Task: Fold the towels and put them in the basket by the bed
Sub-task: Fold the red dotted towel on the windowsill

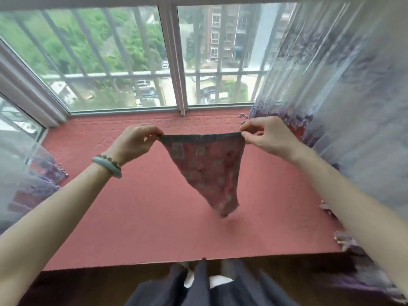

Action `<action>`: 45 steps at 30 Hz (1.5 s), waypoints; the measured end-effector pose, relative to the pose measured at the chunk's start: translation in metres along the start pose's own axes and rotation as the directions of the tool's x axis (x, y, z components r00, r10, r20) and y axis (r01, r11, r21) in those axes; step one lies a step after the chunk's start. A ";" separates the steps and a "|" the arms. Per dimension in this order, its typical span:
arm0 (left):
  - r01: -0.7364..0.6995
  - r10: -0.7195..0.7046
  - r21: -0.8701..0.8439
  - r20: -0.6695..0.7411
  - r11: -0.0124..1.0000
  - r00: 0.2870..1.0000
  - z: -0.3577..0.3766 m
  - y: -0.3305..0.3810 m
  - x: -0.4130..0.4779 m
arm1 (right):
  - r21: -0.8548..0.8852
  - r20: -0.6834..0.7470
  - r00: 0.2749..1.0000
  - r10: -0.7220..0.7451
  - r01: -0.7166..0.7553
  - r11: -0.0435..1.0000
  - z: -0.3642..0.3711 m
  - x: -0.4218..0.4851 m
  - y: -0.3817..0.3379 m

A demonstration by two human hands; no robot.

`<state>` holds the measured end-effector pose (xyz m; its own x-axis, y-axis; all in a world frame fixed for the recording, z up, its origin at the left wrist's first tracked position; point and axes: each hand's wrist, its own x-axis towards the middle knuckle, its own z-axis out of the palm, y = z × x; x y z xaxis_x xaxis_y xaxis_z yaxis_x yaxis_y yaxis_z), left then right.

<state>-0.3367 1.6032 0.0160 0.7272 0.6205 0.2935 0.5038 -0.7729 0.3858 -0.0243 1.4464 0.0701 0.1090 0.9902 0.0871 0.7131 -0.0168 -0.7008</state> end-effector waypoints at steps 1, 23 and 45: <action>-0.009 0.009 0.014 -0.046 1.000 0.999 -0.009 0.004 0.008 | -0.002 0.005 1.000 -0.019 0.019 1.000 -0.013 0.007 -0.003; 0.058 0.024 0.204 -0.376 0.977 0.926 -0.010 0.055 0.057 | 0.066 -0.208 0.978 -0.006 0.020 0.998 -0.046 0.069 0.050; 0.482 -0.395 -0.103 0.437 0.870 0.808 0.145 0.074 -0.137 | -0.004 0.452 0.828 0.333 -0.371 0.929 0.097 -0.108 0.161</action>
<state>-0.3318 1.4417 -0.1226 0.5920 0.7491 -0.2974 0.7408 -0.3604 0.5669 0.0121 1.3502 -0.1207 0.0149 0.8767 -0.4808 0.6244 -0.3837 -0.6803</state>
